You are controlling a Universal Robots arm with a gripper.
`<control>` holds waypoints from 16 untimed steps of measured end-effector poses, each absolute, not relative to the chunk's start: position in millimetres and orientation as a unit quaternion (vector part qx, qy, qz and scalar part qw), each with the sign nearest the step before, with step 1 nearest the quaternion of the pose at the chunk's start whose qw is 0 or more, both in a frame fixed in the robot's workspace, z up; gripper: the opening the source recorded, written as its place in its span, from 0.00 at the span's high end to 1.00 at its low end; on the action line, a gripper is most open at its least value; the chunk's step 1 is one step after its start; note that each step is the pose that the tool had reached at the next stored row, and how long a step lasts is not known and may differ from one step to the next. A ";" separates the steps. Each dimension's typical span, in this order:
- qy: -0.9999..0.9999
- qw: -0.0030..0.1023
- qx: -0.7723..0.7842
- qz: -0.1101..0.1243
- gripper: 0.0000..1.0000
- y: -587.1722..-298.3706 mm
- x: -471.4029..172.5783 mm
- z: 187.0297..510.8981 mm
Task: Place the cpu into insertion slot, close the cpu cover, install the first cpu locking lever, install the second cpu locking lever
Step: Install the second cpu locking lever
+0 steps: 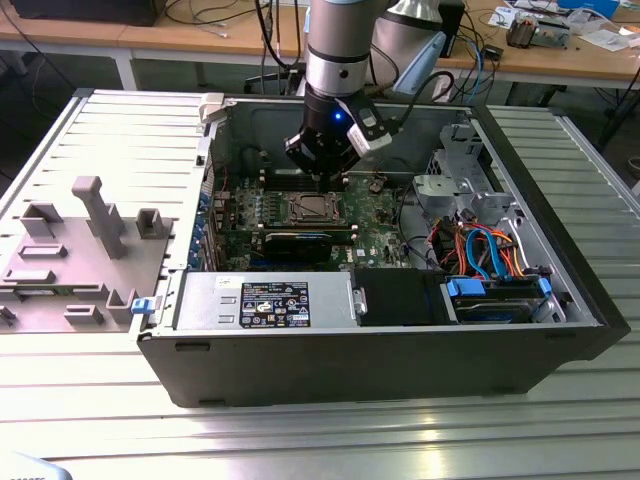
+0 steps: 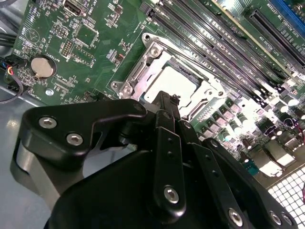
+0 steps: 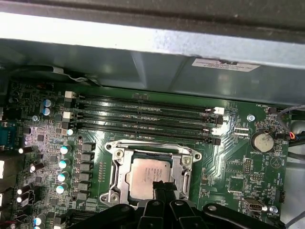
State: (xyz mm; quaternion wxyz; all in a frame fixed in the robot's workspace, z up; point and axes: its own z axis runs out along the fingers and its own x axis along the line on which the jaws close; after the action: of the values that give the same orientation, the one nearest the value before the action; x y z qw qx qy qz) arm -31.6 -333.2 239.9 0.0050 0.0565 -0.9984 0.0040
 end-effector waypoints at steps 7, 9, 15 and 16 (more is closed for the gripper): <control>-0.998 0.005 0.056 0.004 0.89 -339.2 -31.6 239.8; -0.998 0.005 0.056 0.004 0.89 -341.0 -31.6 239.8; -0.998 0.005 0.056 0.004 0.89 -344.3 -31.6 239.8; -0.998 0.005 0.056 0.004 0.89 -344.6 -31.6 239.8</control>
State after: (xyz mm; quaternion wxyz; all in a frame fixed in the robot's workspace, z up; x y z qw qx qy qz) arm -31.6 -344.6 239.8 0.0049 0.0564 -0.9984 0.0039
